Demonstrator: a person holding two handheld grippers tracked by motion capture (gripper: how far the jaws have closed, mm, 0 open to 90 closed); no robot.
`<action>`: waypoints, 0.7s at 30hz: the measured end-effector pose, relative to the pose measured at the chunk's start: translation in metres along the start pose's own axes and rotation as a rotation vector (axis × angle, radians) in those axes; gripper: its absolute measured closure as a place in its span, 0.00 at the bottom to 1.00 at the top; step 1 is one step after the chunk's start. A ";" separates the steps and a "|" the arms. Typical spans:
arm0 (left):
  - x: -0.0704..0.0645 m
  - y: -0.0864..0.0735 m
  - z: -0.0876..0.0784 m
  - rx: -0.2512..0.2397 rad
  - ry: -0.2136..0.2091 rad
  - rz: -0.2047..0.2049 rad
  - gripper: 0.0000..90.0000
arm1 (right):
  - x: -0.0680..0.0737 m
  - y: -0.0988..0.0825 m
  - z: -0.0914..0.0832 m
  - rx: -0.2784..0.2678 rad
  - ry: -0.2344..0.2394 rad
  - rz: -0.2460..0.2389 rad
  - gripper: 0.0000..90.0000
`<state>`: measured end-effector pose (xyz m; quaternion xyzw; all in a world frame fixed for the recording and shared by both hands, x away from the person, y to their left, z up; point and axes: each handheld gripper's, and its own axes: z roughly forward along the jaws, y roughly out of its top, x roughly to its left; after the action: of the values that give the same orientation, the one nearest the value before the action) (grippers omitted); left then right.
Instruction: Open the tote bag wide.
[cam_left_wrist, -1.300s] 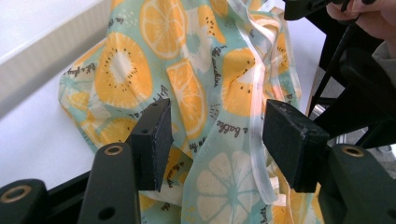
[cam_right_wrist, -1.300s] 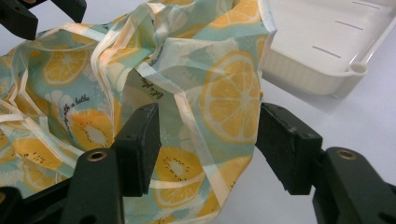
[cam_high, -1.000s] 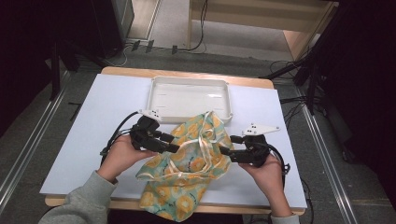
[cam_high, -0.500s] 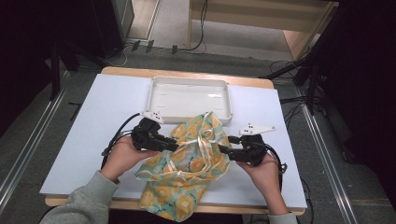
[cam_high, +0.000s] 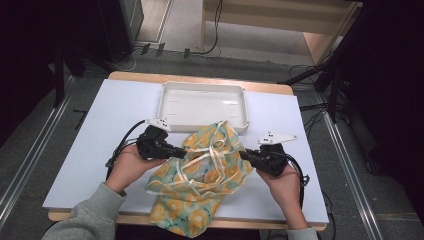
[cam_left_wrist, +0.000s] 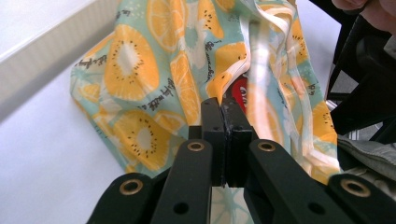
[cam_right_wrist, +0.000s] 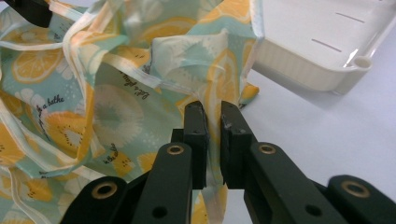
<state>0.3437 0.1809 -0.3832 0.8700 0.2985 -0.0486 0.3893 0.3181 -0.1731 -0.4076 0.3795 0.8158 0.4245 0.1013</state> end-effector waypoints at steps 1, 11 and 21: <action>0.001 -0.001 -0.002 -0.002 0.003 0.000 1.00 | -0.001 0.000 -0.001 -0.002 -0.003 0.004 0.94; 0.013 -0.008 -0.025 -0.046 0.041 -0.034 1.00 | -0.007 -0.005 -0.010 -0.004 -0.014 0.024 0.94; 0.023 -0.019 -0.039 -0.071 0.063 -0.064 1.00 | -0.011 -0.008 -0.016 -0.010 -0.024 0.031 0.94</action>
<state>0.3462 0.2294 -0.3752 0.8468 0.3397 -0.0228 0.4087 0.3135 -0.1941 -0.4055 0.3968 0.8064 0.4255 0.1063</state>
